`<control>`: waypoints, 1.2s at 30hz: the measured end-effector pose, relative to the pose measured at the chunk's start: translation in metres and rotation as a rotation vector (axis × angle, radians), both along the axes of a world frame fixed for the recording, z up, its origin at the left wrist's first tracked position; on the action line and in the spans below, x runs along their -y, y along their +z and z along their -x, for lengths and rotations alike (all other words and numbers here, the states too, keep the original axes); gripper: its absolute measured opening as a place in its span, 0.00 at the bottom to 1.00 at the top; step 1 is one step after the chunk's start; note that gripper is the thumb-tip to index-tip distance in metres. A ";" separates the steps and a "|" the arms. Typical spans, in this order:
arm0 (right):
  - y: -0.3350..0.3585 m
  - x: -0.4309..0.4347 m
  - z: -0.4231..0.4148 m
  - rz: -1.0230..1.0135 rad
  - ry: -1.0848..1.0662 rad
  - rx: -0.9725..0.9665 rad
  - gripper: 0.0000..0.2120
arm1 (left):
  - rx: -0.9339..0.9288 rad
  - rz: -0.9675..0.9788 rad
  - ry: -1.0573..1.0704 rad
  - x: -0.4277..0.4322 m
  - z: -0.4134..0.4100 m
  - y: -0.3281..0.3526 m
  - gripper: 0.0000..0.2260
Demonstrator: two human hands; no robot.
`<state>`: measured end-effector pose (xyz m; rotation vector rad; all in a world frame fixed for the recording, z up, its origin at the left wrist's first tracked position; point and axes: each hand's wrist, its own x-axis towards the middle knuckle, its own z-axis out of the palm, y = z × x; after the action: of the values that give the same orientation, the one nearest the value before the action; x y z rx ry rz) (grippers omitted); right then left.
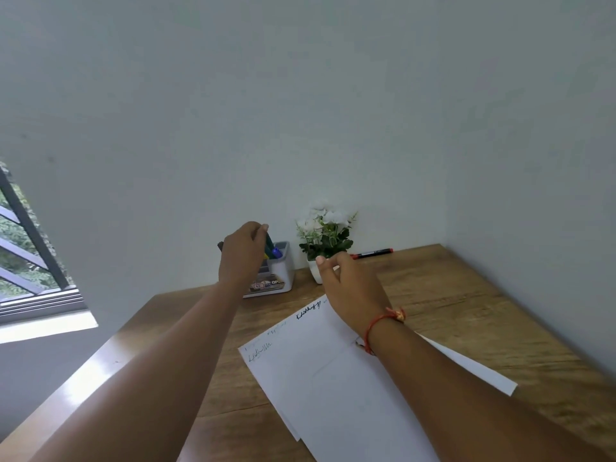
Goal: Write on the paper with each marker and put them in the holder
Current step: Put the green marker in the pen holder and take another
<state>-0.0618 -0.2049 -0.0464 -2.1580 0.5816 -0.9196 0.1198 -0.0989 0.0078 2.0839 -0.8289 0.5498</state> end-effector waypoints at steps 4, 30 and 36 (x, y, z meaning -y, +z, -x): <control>-0.002 0.000 0.001 0.006 -0.002 -0.022 0.20 | 0.012 0.015 -0.034 -0.013 0.016 -0.006 0.12; 0.003 0.127 -0.021 0.400 -0.049 -0.800 0.32 | 0.105 -0.379 -0.157 -0.064 0.029 -0.068 0.14; 0.003 0.142 -0.040 0.473 -0.031 -0.808 0.32 | 0.105 -0.390 -0.194 -0.060 0.028 -0.071 0.14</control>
<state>-0.0219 -0.3466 -0.0435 -2.9570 0.8318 -0.1515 0.0920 -0.0387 -0.0628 2.3005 -1.2676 0.4193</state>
